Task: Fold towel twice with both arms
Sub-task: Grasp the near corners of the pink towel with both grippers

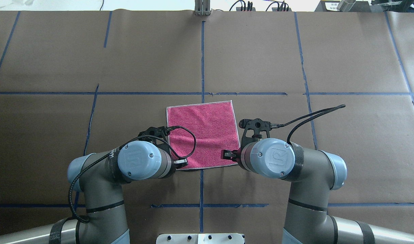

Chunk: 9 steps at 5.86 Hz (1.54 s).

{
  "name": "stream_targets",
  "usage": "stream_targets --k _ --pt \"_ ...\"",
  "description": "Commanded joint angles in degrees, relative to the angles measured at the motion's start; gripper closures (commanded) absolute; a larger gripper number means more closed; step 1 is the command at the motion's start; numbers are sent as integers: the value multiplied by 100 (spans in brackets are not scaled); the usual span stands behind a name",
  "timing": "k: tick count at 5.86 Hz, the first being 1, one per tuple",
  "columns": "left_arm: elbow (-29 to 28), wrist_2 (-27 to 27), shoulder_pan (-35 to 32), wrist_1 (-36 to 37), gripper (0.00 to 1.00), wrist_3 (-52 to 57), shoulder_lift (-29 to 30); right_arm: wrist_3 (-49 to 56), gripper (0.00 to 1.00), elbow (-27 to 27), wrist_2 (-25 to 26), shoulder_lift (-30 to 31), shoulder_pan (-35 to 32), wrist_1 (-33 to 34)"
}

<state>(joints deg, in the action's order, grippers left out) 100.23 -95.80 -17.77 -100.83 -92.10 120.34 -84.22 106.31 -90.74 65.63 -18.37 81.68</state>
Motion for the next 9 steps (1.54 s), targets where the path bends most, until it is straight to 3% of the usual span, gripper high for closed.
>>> stream_targets --k 1,4,5,7,9 --pt "6 0 -7 2 98 17 -2 -154 18 -92 178 -24 157 6" --pt "23 -9 -7 2 98 17 -2 -164 30 -286 180 -15 184 -3" --pt "23 -9 1 2 98 17 -2 -156 45 -242 180 -24 184 -3" --pt "23 0 1 2 98 17 -11 -156 95 -259 206 -33 175 15" --pt "50 -9 -7 2 98 8 -11 -147 100 -260 223 -24 175 24"
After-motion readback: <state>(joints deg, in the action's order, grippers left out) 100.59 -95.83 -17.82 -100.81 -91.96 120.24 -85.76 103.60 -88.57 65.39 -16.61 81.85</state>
